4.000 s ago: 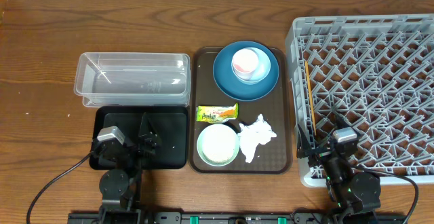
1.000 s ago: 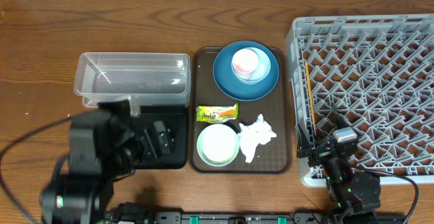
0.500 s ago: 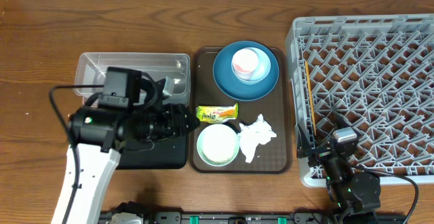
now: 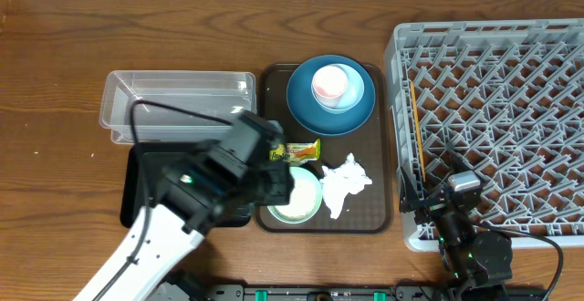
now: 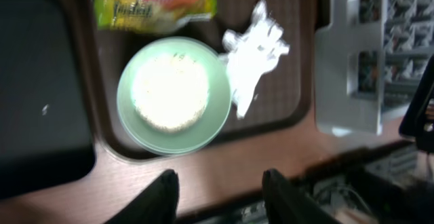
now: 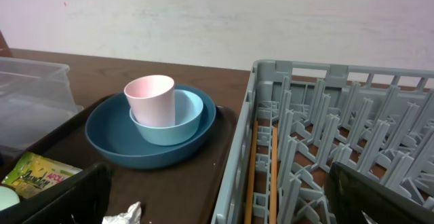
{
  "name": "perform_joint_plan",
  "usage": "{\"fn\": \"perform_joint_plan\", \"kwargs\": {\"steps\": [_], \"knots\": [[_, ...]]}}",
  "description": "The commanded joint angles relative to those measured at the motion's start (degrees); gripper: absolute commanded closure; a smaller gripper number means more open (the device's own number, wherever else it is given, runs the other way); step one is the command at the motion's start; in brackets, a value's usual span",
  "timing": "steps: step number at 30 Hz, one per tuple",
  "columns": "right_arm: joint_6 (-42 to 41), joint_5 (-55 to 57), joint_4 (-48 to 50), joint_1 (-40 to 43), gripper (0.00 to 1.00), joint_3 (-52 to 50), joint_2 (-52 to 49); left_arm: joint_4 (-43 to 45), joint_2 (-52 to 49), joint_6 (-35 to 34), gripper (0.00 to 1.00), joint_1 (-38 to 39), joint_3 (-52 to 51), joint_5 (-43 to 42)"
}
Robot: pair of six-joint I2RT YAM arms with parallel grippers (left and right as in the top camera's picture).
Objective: Sort waste into correct bins and load items into the dishwasher rack
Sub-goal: 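Move the left gripper over the pale green rice bowl on the tray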
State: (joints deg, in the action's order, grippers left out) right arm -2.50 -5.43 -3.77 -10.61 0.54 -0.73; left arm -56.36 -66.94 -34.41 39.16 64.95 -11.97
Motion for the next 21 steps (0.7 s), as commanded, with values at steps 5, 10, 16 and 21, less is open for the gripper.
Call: {"fn": "perform_joint_plan", "kwargs": {"steps": [5,10,16,21], "knots": [[0.44,0.50,-0.07,-0.17,0.01,-0.22,0.09,5.81,-6.29,-7.93,0.59,11.21,-0.33,13.27],[0.44,0.50,-0.07,-0.17,0.01,-0.22,0.09,8.92,-12.59,-7.93,0.59,14.47,-0.33,14.84],[0.44,0.50,-0.07,-0.17,0.01,-0.22,0.09,9.66,-19.89,-7.93,0.64,14.82,-0.33,14.84],[0.46,0.52,-0.07,-0.17,0.01,-0.22,0.09,10.47,-24.26,-7.91,0.69,14.82,-0.33,14.82]]}}
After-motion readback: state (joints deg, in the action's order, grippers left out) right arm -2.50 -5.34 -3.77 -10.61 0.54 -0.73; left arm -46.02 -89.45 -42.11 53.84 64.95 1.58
